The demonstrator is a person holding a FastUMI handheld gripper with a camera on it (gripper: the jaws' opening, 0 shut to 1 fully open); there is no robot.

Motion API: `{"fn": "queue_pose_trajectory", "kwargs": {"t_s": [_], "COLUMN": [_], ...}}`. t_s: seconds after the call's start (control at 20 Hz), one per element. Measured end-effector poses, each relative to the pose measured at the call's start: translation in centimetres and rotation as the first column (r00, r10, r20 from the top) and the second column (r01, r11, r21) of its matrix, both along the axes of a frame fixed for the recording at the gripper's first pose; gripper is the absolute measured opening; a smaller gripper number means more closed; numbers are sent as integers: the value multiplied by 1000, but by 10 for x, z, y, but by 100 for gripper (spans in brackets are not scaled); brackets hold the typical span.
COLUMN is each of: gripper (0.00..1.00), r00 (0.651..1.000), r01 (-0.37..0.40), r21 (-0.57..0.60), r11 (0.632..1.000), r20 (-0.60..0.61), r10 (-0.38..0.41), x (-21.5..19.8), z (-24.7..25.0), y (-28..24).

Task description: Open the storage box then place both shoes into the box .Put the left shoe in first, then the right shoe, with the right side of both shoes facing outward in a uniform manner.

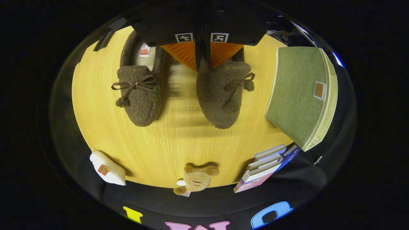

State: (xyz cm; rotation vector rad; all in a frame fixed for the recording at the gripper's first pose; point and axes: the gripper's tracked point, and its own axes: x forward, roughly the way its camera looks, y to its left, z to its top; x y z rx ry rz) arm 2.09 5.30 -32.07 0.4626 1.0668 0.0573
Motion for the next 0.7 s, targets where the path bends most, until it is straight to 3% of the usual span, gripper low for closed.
{"fn": "queue_pose_trajectory", "kwargs": {"t_s": [0.45, 0.7], "gripper": [5, 5], "r00": [993, 984], "r01": [49, 66], "r21": [115, 250], "r11": [992, 966], "r20": [98, 143], "r10": [-61, -104], "x": [8, 22], "z": [107, 180], "y": [17, 53]}}
